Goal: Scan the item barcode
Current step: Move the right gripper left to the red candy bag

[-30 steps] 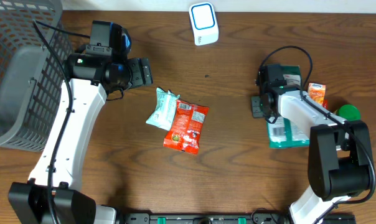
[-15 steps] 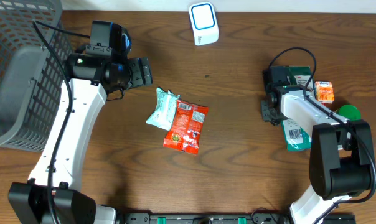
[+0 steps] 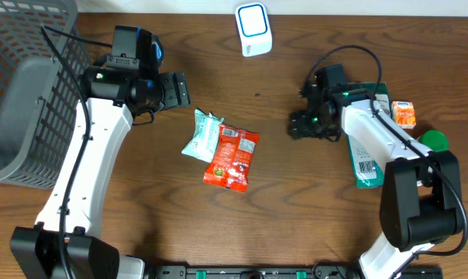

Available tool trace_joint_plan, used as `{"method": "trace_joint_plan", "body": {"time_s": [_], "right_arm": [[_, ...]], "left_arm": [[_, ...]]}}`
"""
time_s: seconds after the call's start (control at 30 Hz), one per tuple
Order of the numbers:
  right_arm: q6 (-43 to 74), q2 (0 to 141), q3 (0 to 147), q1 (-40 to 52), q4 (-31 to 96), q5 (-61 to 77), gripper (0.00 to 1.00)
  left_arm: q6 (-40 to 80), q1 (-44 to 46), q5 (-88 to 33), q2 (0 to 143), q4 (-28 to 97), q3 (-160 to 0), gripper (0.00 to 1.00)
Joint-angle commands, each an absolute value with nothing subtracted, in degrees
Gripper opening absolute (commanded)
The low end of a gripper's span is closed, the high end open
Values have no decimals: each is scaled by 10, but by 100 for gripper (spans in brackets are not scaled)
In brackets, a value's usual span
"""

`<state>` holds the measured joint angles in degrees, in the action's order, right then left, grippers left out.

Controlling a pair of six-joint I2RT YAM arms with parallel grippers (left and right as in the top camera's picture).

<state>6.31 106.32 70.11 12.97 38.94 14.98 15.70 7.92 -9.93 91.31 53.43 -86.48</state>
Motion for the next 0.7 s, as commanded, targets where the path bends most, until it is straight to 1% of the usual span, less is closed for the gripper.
{"method": "trace_joint_plan", "body": {"time_s": [0.0,0.37,0.53,0.67], "right_arm": [[67,1053,708,148,380,304,87],[165,1053,708,209,345,296,84],[263,1053,704,258,334,213,82],[328,1053,690,310,333,183,82]], "left_arm": [[160,78,-96,910,535,-865,89],[160,78,-96,910,535,-865,89],[160,78,-96,910,535,-865,89],[160,78,-96,910,535,-865,89]]}}
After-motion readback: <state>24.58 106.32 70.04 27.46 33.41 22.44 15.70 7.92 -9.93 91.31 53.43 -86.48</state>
